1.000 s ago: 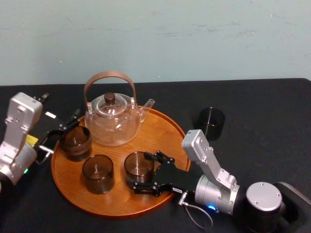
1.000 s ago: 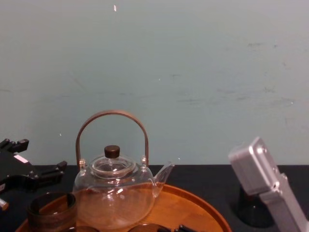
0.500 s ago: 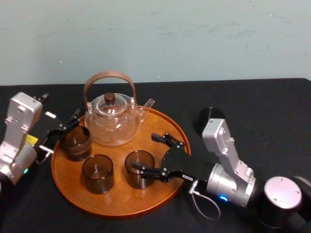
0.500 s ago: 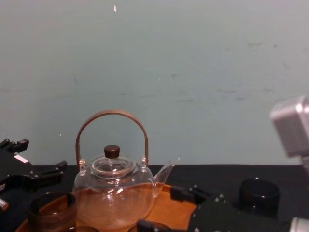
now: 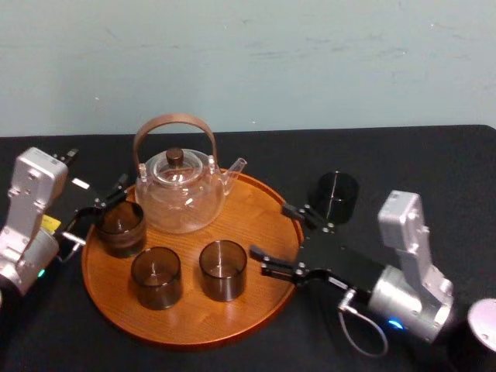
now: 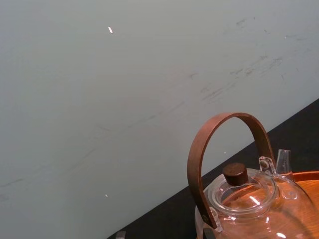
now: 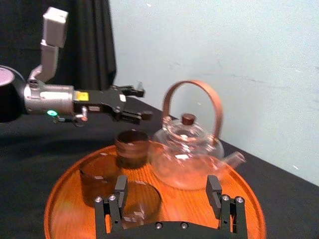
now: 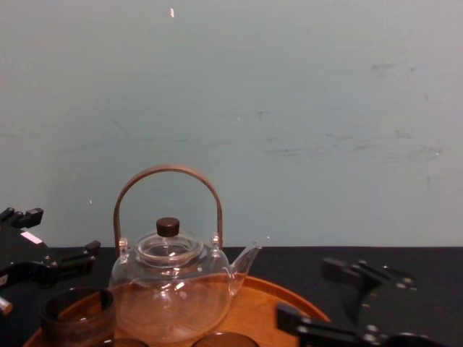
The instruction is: Pick up the glass from the table and place it on the tray.
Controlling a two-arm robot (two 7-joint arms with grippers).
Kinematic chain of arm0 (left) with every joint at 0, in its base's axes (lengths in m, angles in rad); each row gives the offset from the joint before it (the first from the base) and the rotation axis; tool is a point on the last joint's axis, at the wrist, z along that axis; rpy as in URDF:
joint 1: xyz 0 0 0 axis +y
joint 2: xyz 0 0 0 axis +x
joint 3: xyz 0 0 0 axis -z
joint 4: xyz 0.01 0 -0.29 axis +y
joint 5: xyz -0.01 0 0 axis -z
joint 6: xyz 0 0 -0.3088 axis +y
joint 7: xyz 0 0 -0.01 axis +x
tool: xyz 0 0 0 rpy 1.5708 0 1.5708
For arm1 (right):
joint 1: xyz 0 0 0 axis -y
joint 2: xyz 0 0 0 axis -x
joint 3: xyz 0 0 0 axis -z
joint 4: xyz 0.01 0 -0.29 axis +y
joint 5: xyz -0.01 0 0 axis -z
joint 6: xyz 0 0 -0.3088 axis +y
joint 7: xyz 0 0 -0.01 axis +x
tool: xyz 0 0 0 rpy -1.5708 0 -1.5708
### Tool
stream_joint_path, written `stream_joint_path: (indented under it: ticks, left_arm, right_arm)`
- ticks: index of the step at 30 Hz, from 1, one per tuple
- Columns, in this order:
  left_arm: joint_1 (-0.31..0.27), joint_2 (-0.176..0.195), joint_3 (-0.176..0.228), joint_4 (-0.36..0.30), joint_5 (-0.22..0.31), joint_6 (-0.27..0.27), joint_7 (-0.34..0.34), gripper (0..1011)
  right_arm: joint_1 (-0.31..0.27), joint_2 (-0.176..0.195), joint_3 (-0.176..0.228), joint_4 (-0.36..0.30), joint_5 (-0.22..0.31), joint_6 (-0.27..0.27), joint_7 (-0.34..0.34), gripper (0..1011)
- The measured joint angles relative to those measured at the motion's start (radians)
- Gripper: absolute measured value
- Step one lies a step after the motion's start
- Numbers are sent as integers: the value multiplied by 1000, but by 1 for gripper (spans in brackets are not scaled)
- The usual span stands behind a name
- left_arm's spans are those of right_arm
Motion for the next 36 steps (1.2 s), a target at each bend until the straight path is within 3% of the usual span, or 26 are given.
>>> stream_joint_path:
  ticks: [12,20,25,36]
  left_arm:
    - [0,0,0,0,0,0,0,1001]
    - [0,0,0,0,0,0,0,1001]
    - [0,0,0,0,0,0,0,1001]
    - [0,0,0,0,0,0,0,1002]
  right_arm:
    - [-126,73,123,-52,-3,0,-80,1002]
    - [-168,76,206,-55,-3,5,-142,1003]
    - [-156,61,233,-27,-5,27,-164,1002]
    - [-42,13,254,114,3,96,-147,1002]
